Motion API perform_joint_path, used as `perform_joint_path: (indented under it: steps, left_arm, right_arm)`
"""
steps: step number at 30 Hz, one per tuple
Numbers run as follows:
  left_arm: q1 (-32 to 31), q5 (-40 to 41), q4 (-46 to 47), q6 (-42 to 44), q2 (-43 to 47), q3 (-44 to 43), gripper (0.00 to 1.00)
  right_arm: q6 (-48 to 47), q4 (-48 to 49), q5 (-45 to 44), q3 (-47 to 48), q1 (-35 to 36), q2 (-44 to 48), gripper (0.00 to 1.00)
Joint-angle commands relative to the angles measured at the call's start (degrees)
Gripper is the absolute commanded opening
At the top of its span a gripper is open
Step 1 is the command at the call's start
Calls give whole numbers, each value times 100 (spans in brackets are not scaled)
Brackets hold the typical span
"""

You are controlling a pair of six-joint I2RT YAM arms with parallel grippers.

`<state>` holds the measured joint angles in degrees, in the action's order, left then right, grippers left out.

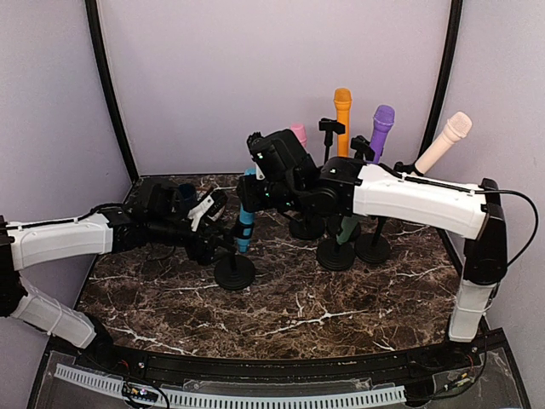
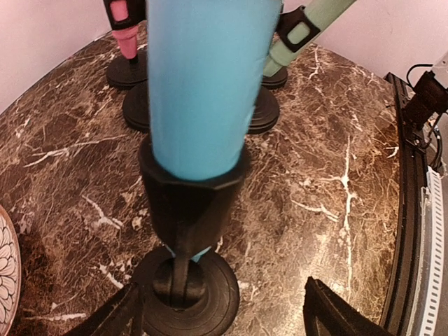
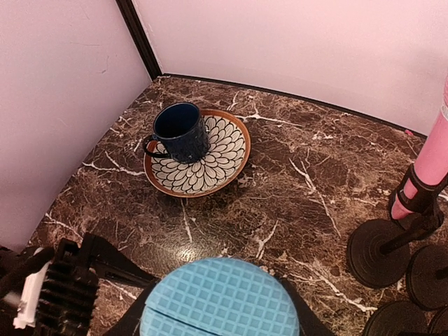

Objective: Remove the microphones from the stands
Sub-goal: Hold the microphone stand at the center of the board.

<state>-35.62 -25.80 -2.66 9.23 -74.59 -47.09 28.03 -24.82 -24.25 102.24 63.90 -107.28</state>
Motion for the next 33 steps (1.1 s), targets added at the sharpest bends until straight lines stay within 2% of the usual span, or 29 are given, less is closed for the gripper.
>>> perform_joint_path:
  steps: [1,4,11,18,23,28,30,33]
  left_arm:
    - [-13,467,138,-147,-23,-169,80]
    - [-10,460,223,-124,-79,-150,80]
    - [-8,391,135,64,-403,-335,54]
    - [-8,280,232,72,-399,-327,33]
    - [-13,114,248,165,-281,-273,23]
    - [-26,-63,239,191,-248,-284,6]
    - [-62,-128,180,239,-254,-313,1]
    - [-117,-245,130,370,-214,-288,0]
  right_arm:
    - [-42,357,329,-140,26,236,35]
    - [-89,384,375,-188,26,270,35]
    - [-138,511,442,-276,23,346,35]
    - [-54,605,489,-424,26,384,35]
    - [-37,509,466,-501,26,400,35]
    - [-19,704,389,-765,26,618,35]
    - [-48,818,397,-897,22,716,35]
    - [-204,1009,607,-1101,2,856,35]
